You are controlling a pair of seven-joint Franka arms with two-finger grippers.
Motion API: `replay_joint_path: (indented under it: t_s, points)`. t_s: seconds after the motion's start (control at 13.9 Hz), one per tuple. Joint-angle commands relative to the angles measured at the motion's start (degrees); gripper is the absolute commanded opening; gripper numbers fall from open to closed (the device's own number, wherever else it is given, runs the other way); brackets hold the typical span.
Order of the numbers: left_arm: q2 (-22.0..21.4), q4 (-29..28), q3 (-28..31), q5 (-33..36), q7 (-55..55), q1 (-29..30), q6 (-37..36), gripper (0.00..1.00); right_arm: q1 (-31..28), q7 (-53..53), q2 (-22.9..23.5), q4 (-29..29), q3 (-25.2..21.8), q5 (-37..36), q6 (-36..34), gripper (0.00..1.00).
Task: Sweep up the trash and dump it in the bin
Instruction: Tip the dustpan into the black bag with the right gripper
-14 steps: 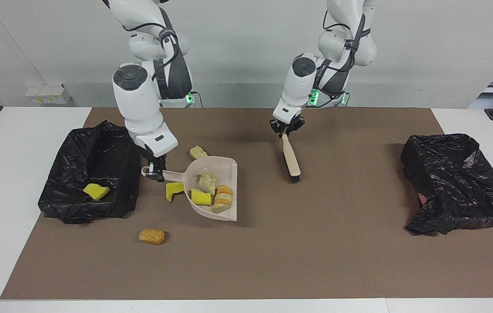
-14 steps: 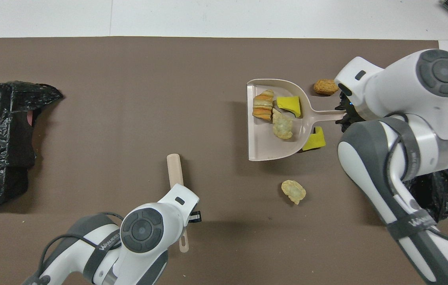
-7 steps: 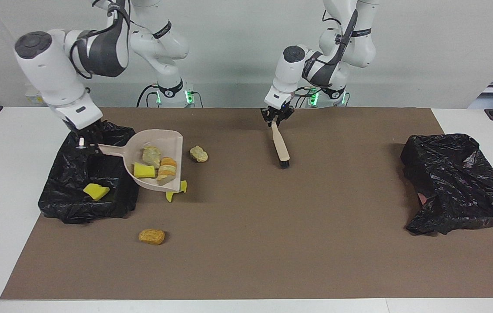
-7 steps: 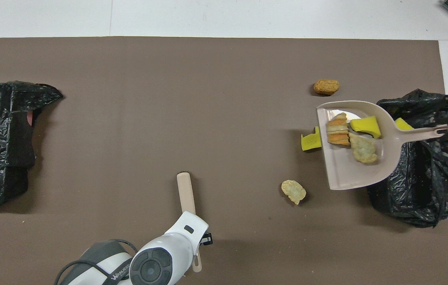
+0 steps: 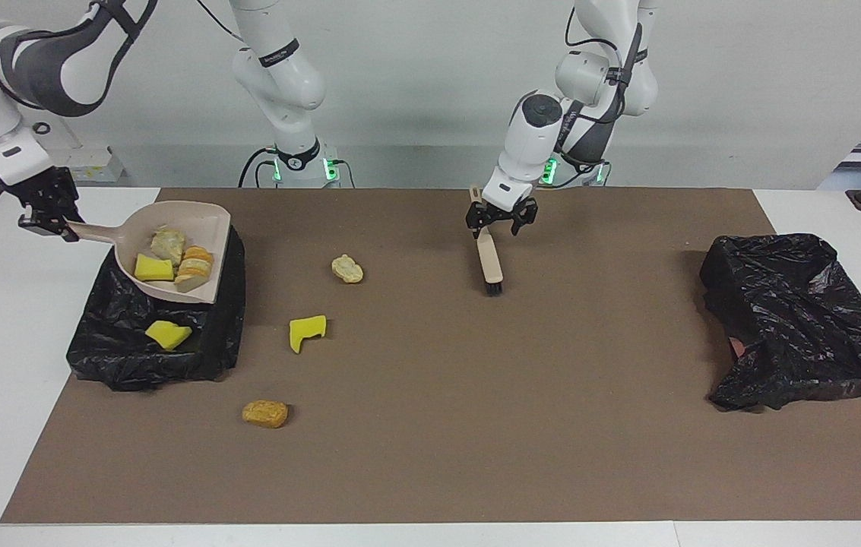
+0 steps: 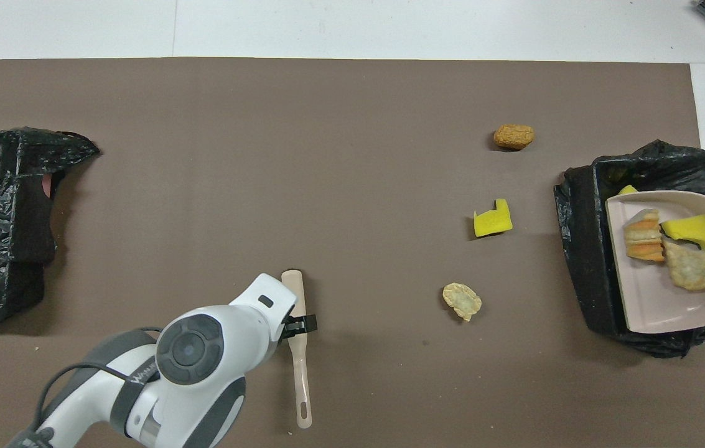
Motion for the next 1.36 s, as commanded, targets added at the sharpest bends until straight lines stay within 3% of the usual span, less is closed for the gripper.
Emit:
replay_joint_path:
  t_s: [0.0,0.22,0.36,0.72,1.01,1.29]
  points:
    - [0.8,4.13,-0.33,-0.06,5.74,4.97,-3.31,1.0,-0.6,0.51,-2.39,-0.59,0.56,-4.29,1.62,0.0]
    - [1.33,10.26,-0.33,-0.06,15.22,12.95,-7.78,1.0,0.19,2.97,-4.95,-1.65,0.73,-8.42,4.0,0.0]
    - [4.21,18.6,-0.33,-0.06,20.06,18.05,-14.88,1.0,1.07,8.57,-5.91,-2.78,0.91,-13.87,4.09,0.0]
    - [10.73,34.79,-0.24,-0.06,28.59,27.38,-26.68,1.0,6.08,21.5,-15.49,-14.99,1.09,-26.88,7.95,0.0]
    - [11.52,41.47,-0.24,0.73,36.07,34.58,-34.14,1.0,12.58,28.72,-15.59,-15.45,1.17,-37.43,5.25,0.0]
    - [13.37,49.83,-0.24,5.12,37.84,35.48,-42.77,1.0,15.58,30.4,-15.41,-13.35,1.35,-42.63,0.93,0.0]
